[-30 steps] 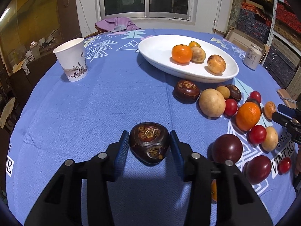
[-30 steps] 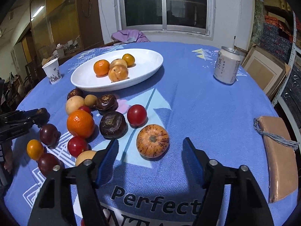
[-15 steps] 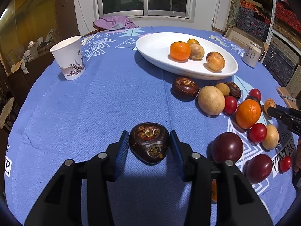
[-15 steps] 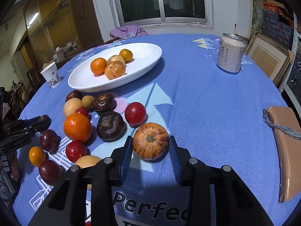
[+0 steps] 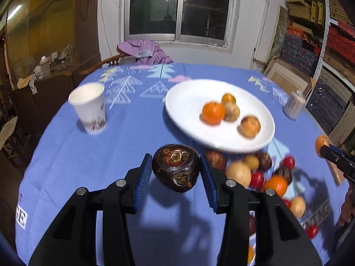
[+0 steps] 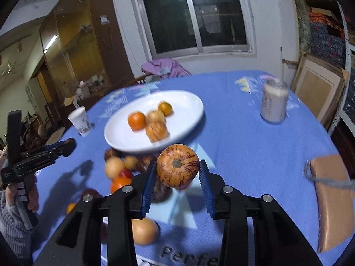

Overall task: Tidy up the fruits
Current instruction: 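Place both held fruits on the white plate and open both tools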

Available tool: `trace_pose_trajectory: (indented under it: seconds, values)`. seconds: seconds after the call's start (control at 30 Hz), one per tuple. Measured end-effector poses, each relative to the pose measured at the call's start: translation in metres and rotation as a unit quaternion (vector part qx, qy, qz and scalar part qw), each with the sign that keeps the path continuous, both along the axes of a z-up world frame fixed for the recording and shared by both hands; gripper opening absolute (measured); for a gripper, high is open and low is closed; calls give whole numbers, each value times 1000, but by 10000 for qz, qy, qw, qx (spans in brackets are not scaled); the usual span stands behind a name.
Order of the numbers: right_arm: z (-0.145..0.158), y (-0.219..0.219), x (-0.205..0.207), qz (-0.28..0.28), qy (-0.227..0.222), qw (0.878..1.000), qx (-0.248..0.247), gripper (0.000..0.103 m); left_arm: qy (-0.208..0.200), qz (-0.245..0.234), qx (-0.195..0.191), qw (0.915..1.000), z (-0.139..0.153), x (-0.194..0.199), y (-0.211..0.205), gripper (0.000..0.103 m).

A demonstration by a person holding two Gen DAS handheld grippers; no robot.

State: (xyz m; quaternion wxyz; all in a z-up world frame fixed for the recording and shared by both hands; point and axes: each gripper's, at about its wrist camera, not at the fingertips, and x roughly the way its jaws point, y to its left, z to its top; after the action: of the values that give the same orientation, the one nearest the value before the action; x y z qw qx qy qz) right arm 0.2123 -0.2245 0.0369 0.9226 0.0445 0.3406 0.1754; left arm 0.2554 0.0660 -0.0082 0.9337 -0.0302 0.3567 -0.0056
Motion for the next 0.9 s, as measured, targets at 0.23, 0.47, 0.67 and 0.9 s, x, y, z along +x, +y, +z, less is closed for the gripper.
trace_pose_trajectory:
  seconds: [0.23,0.47,0.67,0.9]
  values:
    - [32,38,78,102,-51,9999,29,39,6,110,-158,9998,14,76,-18,44]
    - [-10,66,155,17,454,9989,-132,39,413,234,-122,9988,-21,135,-17,43]
    - [-39,66,177,-110,672,9971,-334,40,573,72,-197,9981,-43,158,-19,44]
    - [-38,63,177,-123,622,9978,-201,56,367,-33,48,9993,-39,153,-24,69]
